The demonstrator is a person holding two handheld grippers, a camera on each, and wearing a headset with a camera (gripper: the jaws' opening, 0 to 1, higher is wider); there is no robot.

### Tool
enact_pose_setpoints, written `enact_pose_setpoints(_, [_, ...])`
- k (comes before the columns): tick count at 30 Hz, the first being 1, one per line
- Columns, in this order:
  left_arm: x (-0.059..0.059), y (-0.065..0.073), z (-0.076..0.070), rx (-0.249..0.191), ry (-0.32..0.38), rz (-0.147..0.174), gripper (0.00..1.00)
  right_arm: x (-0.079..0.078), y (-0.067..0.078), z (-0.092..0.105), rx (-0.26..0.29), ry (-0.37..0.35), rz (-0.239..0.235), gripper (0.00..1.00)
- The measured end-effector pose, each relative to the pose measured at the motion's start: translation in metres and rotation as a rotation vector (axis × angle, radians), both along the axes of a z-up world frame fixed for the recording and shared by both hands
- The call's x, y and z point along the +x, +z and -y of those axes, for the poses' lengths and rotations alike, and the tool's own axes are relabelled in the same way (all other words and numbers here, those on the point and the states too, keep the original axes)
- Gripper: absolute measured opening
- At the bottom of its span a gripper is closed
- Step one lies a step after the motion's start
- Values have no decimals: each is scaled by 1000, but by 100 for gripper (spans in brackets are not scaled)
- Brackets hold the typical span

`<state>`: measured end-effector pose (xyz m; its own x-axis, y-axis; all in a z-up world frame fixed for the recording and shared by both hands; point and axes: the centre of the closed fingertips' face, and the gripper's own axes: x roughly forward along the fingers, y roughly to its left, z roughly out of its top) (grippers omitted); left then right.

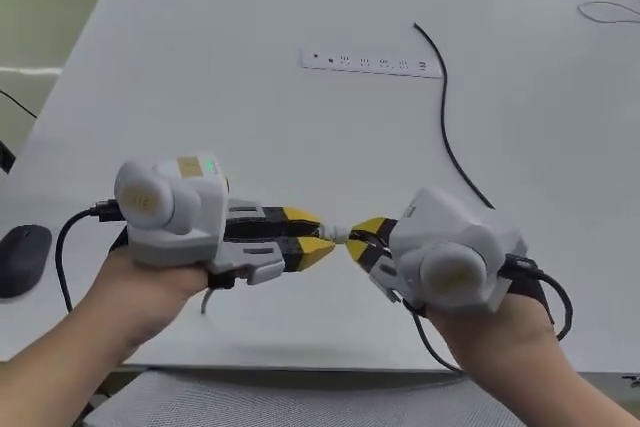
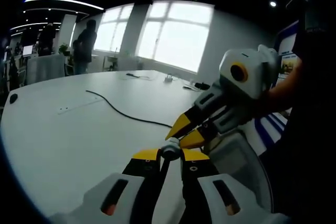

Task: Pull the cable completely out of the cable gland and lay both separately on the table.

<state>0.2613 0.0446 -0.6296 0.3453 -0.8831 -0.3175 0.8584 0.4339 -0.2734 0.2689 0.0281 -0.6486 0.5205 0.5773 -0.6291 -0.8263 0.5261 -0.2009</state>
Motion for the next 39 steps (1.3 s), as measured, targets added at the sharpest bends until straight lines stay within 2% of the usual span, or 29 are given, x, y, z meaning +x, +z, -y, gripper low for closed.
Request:
enact_pose_setpoints(10, [1,2,1,8,7,16,15,4,-7,14,84,-116,-84,0])
enact_pose_setpoints(17, [0,3,-1,6,18,16,15,7,-19,29,103,-186,-134,0])
enact_pose_setpoints(23, [3,7,-4,-9,31,18,15,14,-35,53,126,-279,-195,0])
enact_pose_setpoints(32, [5,9,-2,-16,34,21,15,12,-62,78,196,-416,-329,0])
enact_pose_setpoints(34, [4,9,-3,-15,34,20,15,7,-73,83,218,-459,-384,0])
enact_pose_setpoints(39, [2,7,-2,-11,30,15,15,3,-84,89,252,-509,-440,0])
